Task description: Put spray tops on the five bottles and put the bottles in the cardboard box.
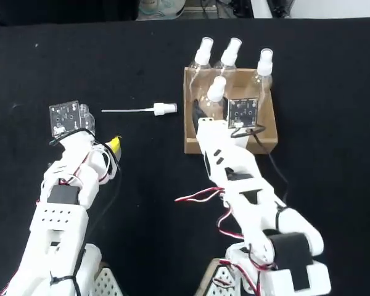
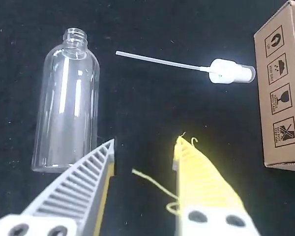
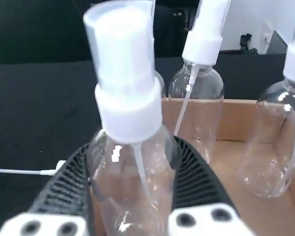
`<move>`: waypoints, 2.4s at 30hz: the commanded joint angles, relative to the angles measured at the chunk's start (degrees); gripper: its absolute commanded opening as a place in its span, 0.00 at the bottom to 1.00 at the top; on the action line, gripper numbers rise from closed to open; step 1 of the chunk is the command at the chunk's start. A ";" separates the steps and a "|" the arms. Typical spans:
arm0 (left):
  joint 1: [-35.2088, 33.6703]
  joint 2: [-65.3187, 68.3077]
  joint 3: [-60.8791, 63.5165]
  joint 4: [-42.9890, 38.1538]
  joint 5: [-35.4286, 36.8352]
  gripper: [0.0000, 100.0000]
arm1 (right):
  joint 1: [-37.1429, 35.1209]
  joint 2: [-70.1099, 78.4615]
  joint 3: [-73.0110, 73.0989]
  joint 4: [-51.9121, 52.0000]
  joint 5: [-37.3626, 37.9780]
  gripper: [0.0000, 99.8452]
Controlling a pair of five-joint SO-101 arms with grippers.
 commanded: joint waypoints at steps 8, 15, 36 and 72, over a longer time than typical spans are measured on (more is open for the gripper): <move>-0.22 -0.53 -0.22 -1.23 0.79 0.19 | 0.00 2.68 -3.56 -5.98 0.18 0.02; -0.22 -0.79 0.84 -1.41 0.79 0.19 | -3.08 4.00 -3.56 -6.15 0.26 0.02; -0.22 -0.79 0.84 -1.41 0.79 0.19 | -3.08 4.18 -3.38 -5.71 0.26 0.03; -0.40 -0.79 0.84 -1.41 0.79 0.19 | -5.63 3.65 -3.12 -2.02 0.18 0.30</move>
